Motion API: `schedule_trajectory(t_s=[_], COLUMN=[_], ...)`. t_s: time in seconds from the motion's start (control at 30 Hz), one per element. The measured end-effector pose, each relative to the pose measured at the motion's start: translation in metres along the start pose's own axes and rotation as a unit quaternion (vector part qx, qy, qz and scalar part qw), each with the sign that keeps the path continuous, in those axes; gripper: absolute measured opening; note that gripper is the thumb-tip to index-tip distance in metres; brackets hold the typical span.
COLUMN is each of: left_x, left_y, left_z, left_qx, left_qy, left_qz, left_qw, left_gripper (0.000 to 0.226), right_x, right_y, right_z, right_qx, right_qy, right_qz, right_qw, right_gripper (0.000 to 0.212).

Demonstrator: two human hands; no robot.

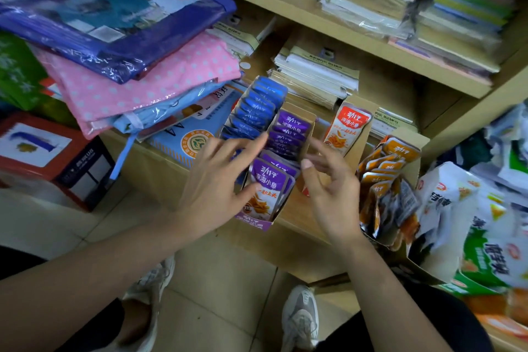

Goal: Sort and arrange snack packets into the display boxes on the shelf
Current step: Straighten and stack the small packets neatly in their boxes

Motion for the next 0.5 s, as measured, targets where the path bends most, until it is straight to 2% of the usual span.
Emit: schedule_trajectory(t_s=[0.07, 0.13, 0.27, 0.4, 0.5], left_x=[0.000, 0.000, -0.003, -0.004, -0.004], left_y=[0.007, 0.008, 0.005, 0.007, 0.008], left_z=[-0.001, -0.004, -0.008, -0.010, -0.011], left_qx=[0.027, 0.017, -0.037, -0.049, -0.035], left_qy=[-0.001, 0.003, 0.013, 0.017, 0.026], left_qz=[0.043, 0.050, 0.055, 0.057, 0.049], left_qw=[0.999, 0.999, 0.998, 0.997, 0.998], left_gripper=[0.066, 0.058, 0.050, 0.038, 0.031], right_x=[0.008, 0.019, 0.031, 0.036, 0.035], right_y=[0.002, 0.005, 0.006, -0.003, -0.005], right_z=[-0.008, -0.013, -0.024, -0.034, -0.030], right_qx=[-0.068, -0.071, -0.042, 0.004, -0.004], right_qy=[0.013, -0.037, -0.156, -0.208, -0.259], right_qz=[-0.001, -0.001, 0.001, 0.004, 0.028], right_qw=[0.998, 0.997, 0.987, 0.978, 0.965], right_gripper=[0.030, 0.024, 0.027, 0.024, 0.028])
Point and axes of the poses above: each hand's wrist, its own x-axis towards the middle knuckle, its own z-axis out of the palm, y = z × x, the point moved 3 cm from there along x, towards the middle knuckle, and after that the axes turned 15 degrees about -y, right-handed, at the moved point
